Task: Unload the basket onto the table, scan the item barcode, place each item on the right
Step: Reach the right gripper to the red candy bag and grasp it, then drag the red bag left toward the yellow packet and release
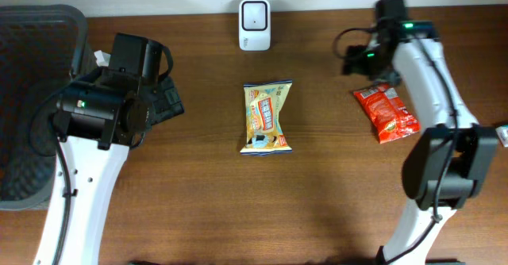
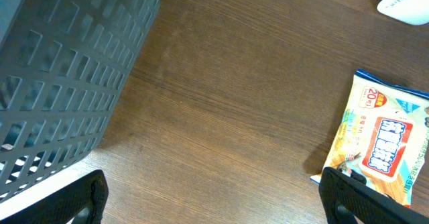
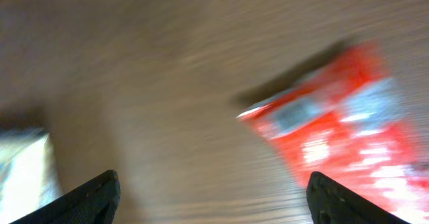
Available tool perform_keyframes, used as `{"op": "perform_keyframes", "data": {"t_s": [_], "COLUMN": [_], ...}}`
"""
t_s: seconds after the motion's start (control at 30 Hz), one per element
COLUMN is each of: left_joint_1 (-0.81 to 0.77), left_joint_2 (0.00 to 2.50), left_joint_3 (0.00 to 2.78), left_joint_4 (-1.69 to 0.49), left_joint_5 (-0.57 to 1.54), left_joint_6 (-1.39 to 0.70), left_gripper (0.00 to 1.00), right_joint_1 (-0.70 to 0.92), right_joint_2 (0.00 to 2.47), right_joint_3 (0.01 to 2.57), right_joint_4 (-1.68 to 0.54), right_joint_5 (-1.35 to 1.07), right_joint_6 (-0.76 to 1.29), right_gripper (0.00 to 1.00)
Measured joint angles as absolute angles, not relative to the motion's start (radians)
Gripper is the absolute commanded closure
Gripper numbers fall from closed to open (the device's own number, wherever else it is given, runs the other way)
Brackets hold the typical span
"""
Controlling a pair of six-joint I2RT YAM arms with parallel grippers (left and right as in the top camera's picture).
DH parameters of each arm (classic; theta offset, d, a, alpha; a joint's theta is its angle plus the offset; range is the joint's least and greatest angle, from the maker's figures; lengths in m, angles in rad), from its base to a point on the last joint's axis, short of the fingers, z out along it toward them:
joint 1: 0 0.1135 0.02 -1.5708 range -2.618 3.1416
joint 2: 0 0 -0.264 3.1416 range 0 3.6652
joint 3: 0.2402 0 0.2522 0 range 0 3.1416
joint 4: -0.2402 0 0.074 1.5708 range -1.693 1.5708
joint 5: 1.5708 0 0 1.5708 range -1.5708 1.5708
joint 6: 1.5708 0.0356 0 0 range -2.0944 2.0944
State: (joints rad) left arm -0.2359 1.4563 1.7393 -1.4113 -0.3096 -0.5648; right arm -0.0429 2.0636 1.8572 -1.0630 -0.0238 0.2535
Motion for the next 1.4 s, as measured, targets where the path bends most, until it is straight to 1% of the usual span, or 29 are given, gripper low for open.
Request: {"op": "perform_keyframes", "data": {"t_s": [0.03, 0.1, 0.17, 0.23, 0.37, 0.47, 0.53, 0.6, 0.73, 0.77, 0.87, 0.9, 1.03, 1.13, 1.2, 1.3, 1.37, 1.4], "left_joint_1": [-0.236, -0.236, -0.236, -0.236, -0.236, -0.236, -0.236, -0.236, -0.236, -0.236, -0.236, -0.236, -0.236, -0.236, -0.236, -0.236, -0.236, -0.236], "left_joint_2": [1.456, 1.456, 1.456, 1.456, 1.456, 1.456, 1.456, 1.456, 1.456, 1.456, 1.456, 1.456, 1.456, 1.456, 1.456, 1.456, 1.456, 1.456], "left_joint_3": [1.739, 1.739, 1.739, 1.739, 1.739, 1.739, 1.739, 1.739, 1.739, 1.739, 1.739, 1.739, 1.739, 1.739, 1.739, 1.739, 1.739, 1.739], "left_joint_4": [-1.411, -1.411, -1.411, -1.411, -1.411, -1.411, -1.411, -1.411, -1.411, -1.411, -1.411, -1.411, -1.411, -1.411, -1.411, -1.410, -1.412, -1.411], "left_joint_5": [-0.310, -0.310, -0.310, -0.310, -0.310, -0.310, -0.310, -0.310, -0.310, -0.310, -0.310, -0.310, -0.310, -0.310, -0.310, -0.310, -0.310, -0.310], "left_joint_6": [-0.565, -0.565, -0.565, -0.565, -0.565, -0.565, -0.565, -0.565, -0.565, -0.565, -0.565, -0.565, -0.565, -0.565, -0.565, -0.565, -0.565, -0.565], "left_gripper": [0.01, 0.01, 0.01, 0.01, 0.01, 0.01, 0.01, 0.01, 0.01, 0.01, 0.01, 0.01, 0.01, 0.01, 0.01, 0.01, 0.01, 0.01], "right_joint_1": [-0.096, -0.187, -0.265, -0.294, -0.292, -0.258, -0.236, -0.173, -0.015, 0.028, 0.107, 0.123, 0.070, 0.012, 0.001, 0.007, 0.007, 0.007], "right_joint_2": [2.064, 2.064, 2.070, 2.094, 2.159, 2.162, 2.162, 2.162, 2.162, 2.162, 2.162, 2.162, 2.149, 2.145, 2.141, 2.140, 2.126, 2.116], "right_joint_3": [1.856, 1.850, 1.836, 1.810, 1.745, 1.696, 1.681, 1.664, 1.657, 1.657, 1.673, 1.717, 1.889, 1.872, 1.785, 1.583, 1.517, 1.486], "right_joint_4": [-1.065, -1.058, -1.028, -0.995, -0.982, -0.981, -0.996, -1.037, -1.067, -1.068, -1.108, -1.145, -1.245, -1.279, -1.225, -1.062, -0.957, -0.901], "right_joint_5": [-0.010, 0.005, 0.021, 0.023, -0.107, -0.215, -0.266, -0.361, -0.414, -0.422, -0.421, -0.397, -0.344, -0.323, -0.317, -0.355, -0.420, -0.477], "right_joint_6": [0.242, 0.232, 0.225, 0.224, 0.131, 0.080, 0.056, -0.010, -0.054, -0.057, -0.052, -0.022, 0.025, 0.029, 0.027, 0.031, 0.031, 0.030], "right_gripper": [0.26, 0.37, 0.37, 0.39, 0.39, 0.39, 0.35, 0.34, 0.31, 0.26, 0.22, 0.19, 0.17, 0.10, 0.10, 0.12, 0.21, 0.30]}}
